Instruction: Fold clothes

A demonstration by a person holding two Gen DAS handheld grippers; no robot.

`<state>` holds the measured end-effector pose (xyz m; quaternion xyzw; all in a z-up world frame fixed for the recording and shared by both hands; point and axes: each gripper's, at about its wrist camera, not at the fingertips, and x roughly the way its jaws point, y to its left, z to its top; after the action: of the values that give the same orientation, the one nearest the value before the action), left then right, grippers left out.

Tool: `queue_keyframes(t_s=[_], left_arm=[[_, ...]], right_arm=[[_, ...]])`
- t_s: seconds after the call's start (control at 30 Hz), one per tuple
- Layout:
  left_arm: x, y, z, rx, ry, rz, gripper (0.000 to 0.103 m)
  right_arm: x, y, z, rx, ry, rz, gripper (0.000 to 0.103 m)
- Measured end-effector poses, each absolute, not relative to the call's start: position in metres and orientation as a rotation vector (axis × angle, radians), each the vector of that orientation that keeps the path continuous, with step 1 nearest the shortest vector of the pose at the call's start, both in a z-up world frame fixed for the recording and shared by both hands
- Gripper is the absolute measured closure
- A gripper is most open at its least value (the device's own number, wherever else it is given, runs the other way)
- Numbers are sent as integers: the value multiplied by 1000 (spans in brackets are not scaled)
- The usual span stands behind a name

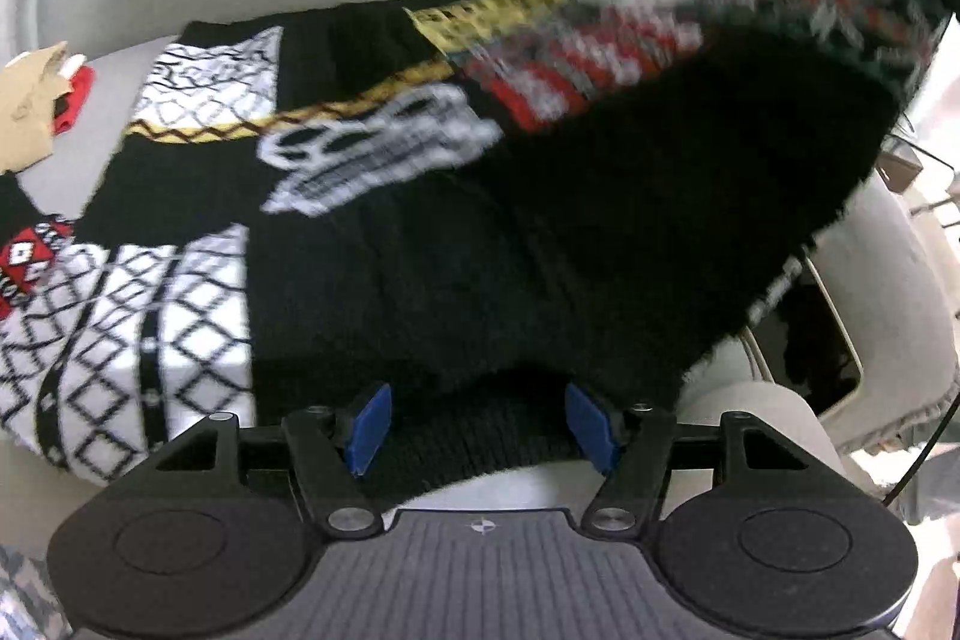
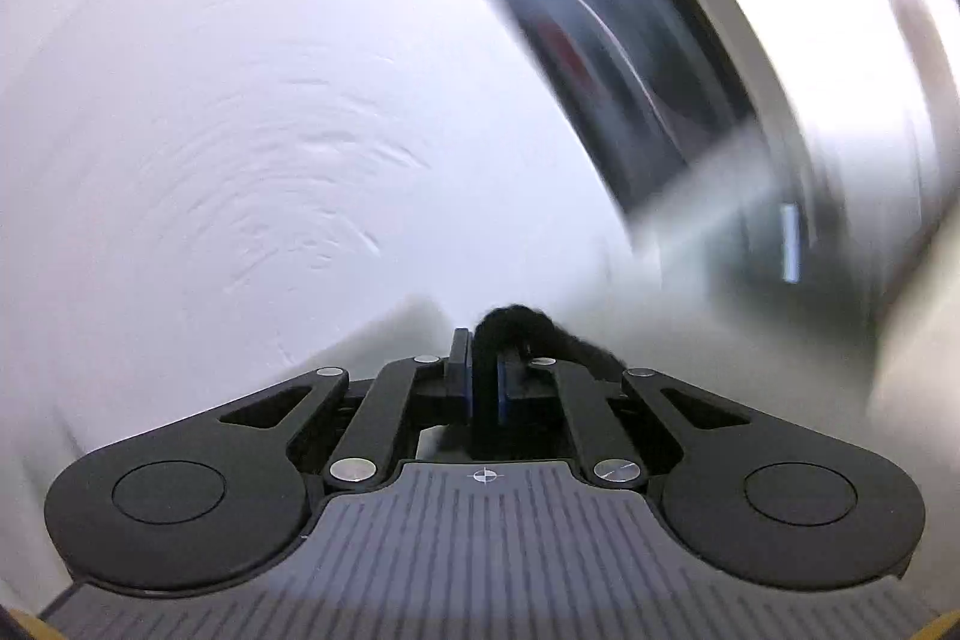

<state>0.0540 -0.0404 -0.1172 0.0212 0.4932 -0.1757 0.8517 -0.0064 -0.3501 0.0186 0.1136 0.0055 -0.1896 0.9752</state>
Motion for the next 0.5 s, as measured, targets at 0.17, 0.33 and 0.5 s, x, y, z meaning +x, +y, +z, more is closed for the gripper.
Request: queue_keyframes(t_s=[0.17,0.33,0.5], left_arm=[[46,-48,-123,101,1061,-396,40],[47,-41,-122,75,1065,-393,40],[49,-46,-117,39,1054,-406,40]], right_arm=[[0,-361,-21,265,452,-484,65],[-42,-441,-63,805,740,-546,61],[-92,-482,-66,1120,425,-575,58]])
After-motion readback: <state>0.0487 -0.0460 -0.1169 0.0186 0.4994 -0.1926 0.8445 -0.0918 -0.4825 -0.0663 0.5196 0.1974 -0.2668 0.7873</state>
